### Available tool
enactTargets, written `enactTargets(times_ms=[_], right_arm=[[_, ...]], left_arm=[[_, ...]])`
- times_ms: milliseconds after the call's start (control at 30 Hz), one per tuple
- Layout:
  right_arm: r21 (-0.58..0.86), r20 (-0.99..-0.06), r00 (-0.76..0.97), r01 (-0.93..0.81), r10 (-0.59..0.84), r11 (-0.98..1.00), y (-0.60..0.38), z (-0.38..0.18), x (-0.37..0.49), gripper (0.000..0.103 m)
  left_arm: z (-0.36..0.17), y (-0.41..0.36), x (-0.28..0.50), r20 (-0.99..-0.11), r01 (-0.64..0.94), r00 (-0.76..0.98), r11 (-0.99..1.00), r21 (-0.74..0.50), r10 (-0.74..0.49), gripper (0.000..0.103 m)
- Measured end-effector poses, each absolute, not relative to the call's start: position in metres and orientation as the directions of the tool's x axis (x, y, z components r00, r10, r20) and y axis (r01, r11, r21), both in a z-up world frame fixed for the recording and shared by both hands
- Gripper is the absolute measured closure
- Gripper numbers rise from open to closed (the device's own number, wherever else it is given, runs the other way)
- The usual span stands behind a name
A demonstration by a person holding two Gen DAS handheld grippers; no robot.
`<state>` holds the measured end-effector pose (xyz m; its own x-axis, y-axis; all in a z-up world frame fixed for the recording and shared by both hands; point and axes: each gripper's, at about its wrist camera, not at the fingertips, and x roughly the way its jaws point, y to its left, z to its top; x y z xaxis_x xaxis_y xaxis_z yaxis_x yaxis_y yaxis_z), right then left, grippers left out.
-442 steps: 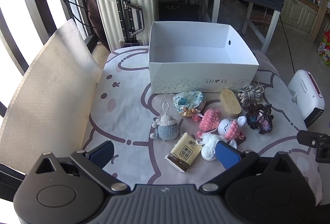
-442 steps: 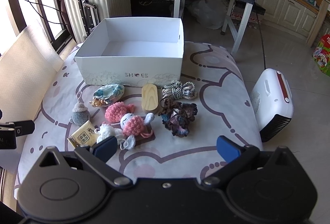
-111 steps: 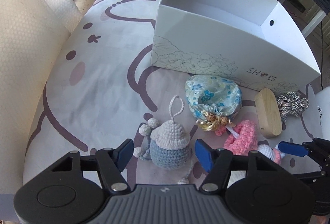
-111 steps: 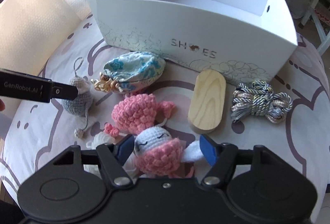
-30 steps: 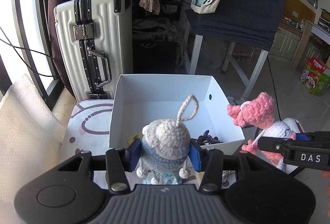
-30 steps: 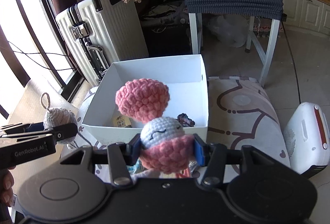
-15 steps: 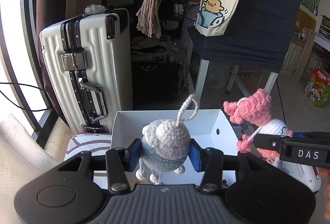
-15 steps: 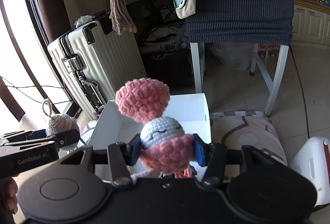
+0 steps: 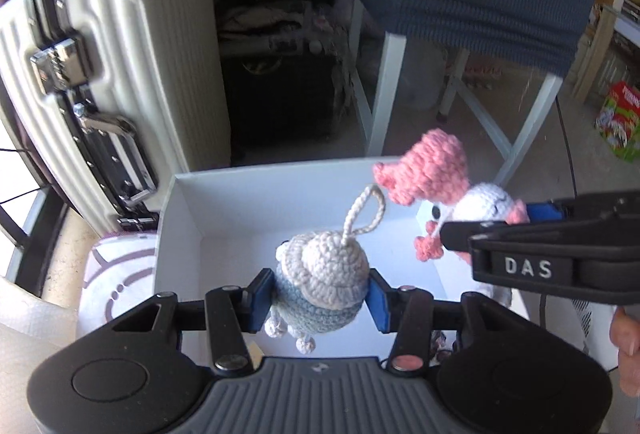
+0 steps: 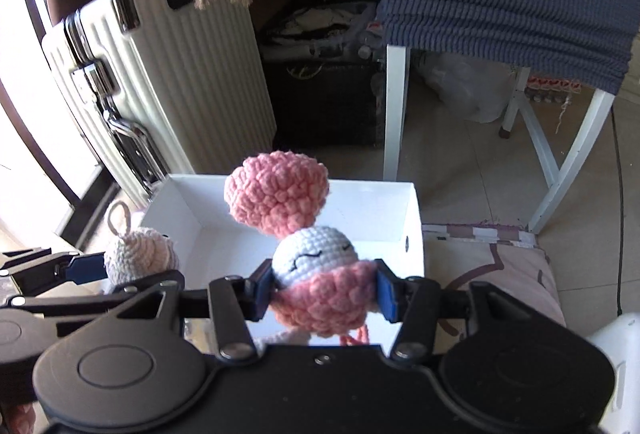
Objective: Organize objects
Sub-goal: 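Lift and carry the grey doll with the left tool while the right tool carries the bunny over the box, then open the left tool to drop the grey doll while the right tool drops the bunny into the box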
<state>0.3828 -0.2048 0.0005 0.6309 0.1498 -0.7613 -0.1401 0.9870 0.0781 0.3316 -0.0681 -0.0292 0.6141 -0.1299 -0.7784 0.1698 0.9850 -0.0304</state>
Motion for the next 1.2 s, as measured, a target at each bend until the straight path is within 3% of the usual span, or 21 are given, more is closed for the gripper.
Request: enactTargets(times_ms=[333,767,867,933,1033,1200], right_arm=[[0.006,-0.853,0.514,-0.172,0.095,0.985,-0.191,-0.053,0.421,0.051],[0.021,-0.884,0.457,-0.165,0.096,0.986,-0.184,-0.082,0.439,0.051],[0.023,-0.89,0.446,-0.16,0.093,0.987,-0.186,-0.085,0.44,0.051],[0.02,-0.895,0.438,-0.147,0.083,0.989,-0.187,-0.086,0.441,0.05],[0.026,-0.904,0.419,-0.137,0.082,0.99,-0.19,-0.086,0.441,0.039],[-0.001,-0.916,0.396,-0.169,0.067,0.986,-0.192,-0.084,0.437,0.038]], left_arm=[[-0.101,-0.073,0.347,-0.891,0.202,0.449,0.979,0.021,-0.074,0.053],[-0.136,-0.071,0.35,-0.923,0.212,0.374,0.977,-0.008,-0.088,0.053],[-0.139,-0.07,0.349,-0.927,0.199,0.363,0.98,-0.02,-0.093,0.048],[-0.139,-0.07,0.348,-0.929,0.196,0.36,0.98,-0.02,-0.09,0.038],[-0.137,-0.072,0.348,-0.93,0.206,0.36,0.979,0.0,-0.076,0.037],[-0.134,-0.071,0.344,-0.93,0.207,0.359,0.978,-0.003,-0.079,0.036]])
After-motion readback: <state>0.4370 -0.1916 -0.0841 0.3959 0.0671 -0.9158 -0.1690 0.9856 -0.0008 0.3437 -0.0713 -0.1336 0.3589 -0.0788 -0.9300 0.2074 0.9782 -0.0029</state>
